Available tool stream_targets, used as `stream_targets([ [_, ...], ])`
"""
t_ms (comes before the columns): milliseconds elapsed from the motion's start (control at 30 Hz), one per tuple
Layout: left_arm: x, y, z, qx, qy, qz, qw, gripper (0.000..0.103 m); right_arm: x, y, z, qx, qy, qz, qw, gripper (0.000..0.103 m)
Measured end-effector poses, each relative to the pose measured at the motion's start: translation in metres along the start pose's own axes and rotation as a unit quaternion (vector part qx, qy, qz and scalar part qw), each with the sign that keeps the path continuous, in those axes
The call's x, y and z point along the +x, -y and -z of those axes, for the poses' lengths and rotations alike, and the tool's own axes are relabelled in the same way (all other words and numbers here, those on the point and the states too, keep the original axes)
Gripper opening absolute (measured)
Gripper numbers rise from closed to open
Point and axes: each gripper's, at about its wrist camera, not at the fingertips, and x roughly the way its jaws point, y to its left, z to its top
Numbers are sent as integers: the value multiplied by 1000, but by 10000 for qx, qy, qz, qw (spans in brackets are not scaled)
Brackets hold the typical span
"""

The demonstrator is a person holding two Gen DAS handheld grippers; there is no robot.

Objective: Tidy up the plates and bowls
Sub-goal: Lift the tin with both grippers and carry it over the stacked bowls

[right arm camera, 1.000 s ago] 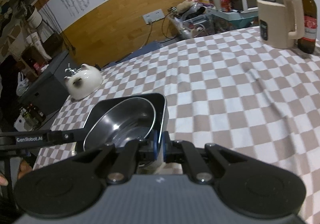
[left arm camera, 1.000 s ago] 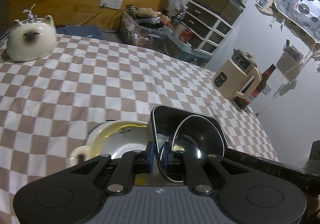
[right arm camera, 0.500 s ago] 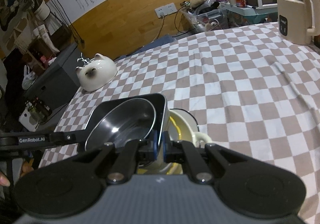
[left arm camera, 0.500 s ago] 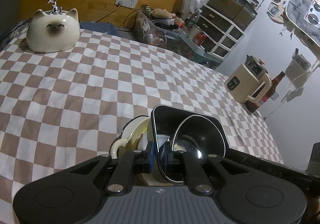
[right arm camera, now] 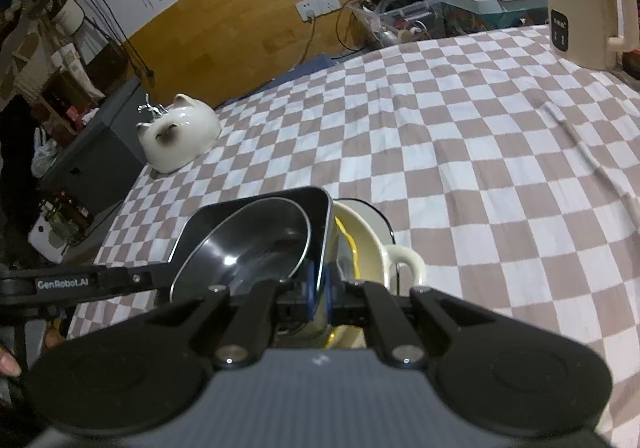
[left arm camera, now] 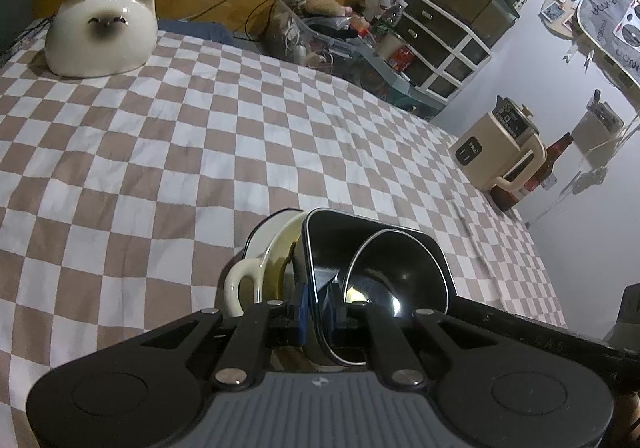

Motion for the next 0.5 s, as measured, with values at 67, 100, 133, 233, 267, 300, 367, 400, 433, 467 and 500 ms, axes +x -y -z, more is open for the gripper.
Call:
stream_targets([
  [67, 0, -1, 0, -17, 17, 23, 10000, 10, 2, 0, 3, 15, -62, 53, 10000, 6],
  [100, 2, -2, 0, -52, 3, 38, 10000, 10, 2, 1, 3, 31, -54, 39, 10000, 6],
  [133, 1, -4, 0, -92, 10, 62, 9999, 10, 1, 1, 4, 51, -54, 24, 10000, 6],
  [233, 1, -6, 1, -170, 34, 118, 9998, 10, 0, 0, 4, 79, -56, 14, 10000, 6],
  [267, 1, -6, 1, -183, 39, 128, 9997, 10, 0, 0, 5, 82, -54, 14, 10000, 6],
  [300, 1, -6, 2, -195, 42, 138, 9997, 10, 0, -1, 5, 86, -53, 15, 9999, 6],
  [367, 1, -6, 2, -185, 39, 134, 9997, 10, -1, -1, 5, 98, -51, 13, 9999, 7],
  [400, 1, -7, 2, -184, 36, 131, 9997, 10, -1, 0, 5, 106, -50, 12, 9999, 7],
  [433, 0, -7, 3, -181, 30, 130, 9997, 10, 0, 0, 4, 113, -50, 11, 9999, 7],
  [467, 0, -6, 3, -177, 24, 121, 9998, 10, -1, 0, 4, 119, -51, 11, 9999, 7],
  [500, 1, -6, 4, -167, 14, 107, 9998, 10, -1, 0, 5, 123, -50, 13, 9999, 7],
])
